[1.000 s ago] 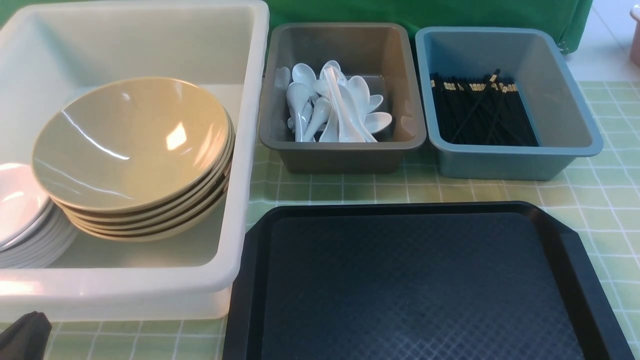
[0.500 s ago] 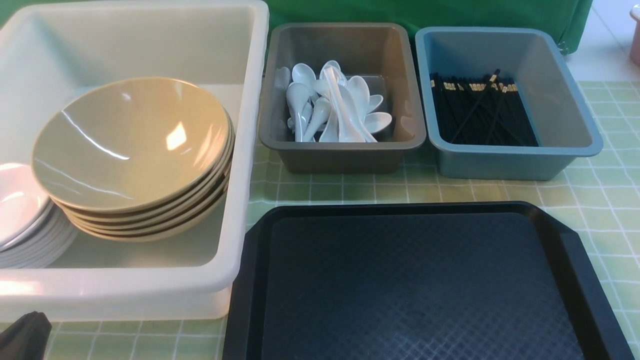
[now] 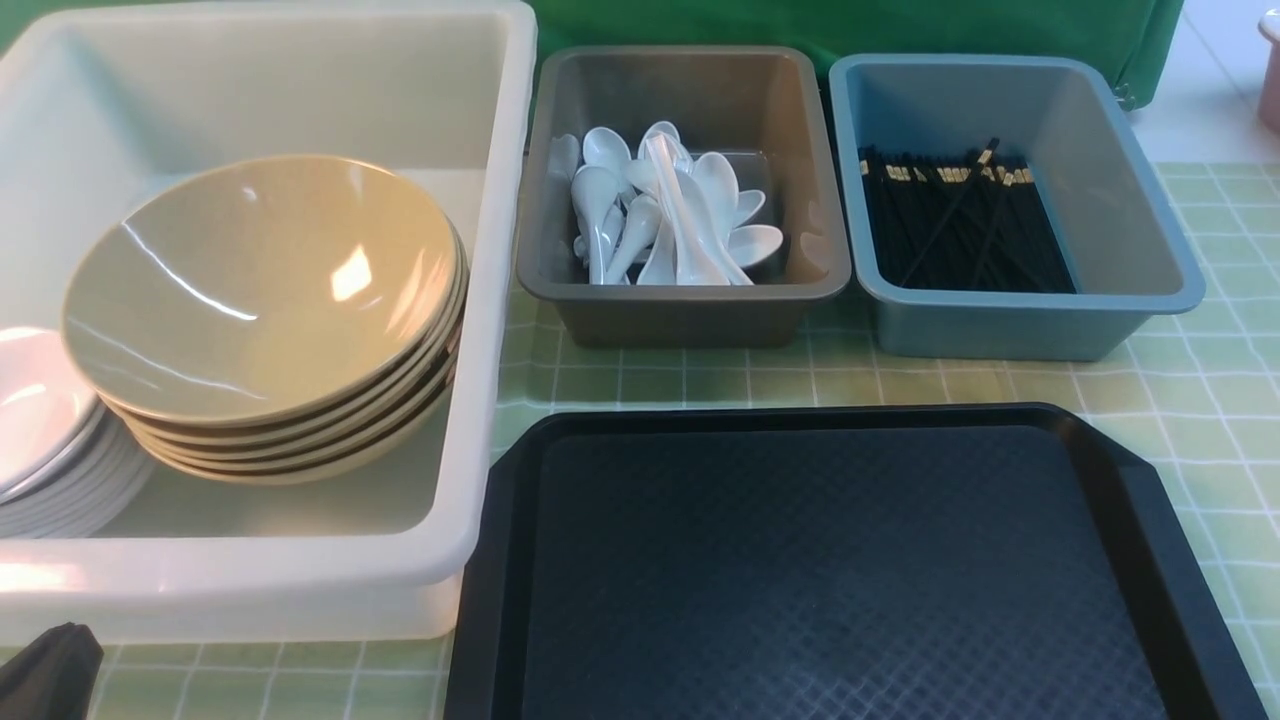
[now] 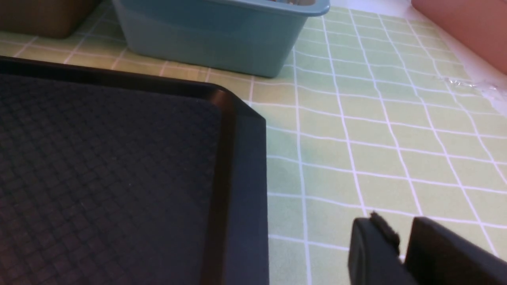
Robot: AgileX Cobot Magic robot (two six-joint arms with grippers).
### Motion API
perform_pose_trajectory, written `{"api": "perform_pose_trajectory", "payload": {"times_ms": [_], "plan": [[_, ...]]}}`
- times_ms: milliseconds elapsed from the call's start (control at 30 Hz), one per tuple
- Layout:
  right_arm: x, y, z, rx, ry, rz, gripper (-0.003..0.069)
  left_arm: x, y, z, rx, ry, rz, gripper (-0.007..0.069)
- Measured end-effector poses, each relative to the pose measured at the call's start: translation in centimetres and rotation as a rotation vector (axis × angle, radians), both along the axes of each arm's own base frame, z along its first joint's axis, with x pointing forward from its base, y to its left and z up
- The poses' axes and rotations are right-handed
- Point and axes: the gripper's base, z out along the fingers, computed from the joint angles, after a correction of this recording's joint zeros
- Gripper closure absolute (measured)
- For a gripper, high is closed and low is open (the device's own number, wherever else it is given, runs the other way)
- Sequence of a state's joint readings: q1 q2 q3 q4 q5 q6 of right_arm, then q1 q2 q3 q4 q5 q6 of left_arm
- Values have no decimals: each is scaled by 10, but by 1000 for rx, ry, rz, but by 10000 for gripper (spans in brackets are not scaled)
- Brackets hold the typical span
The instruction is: On green table put chopsticks spoon bowls plates into blue grey white boxes.
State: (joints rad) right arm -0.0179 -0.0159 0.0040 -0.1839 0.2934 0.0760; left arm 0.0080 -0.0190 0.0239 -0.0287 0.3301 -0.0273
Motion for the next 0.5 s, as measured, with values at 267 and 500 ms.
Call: {"api": "perform_pose_trajectory", "payload": {"times_ms": [267, 500], "plan": [[0, 0, 0, 0, 0, 0, 501, 0, 0, 0, 0, 0, 0, 626], [0, 0, 0, 0, 0, 0, 495, 0, 0, 0, 0, 0, 0, 626]]}}
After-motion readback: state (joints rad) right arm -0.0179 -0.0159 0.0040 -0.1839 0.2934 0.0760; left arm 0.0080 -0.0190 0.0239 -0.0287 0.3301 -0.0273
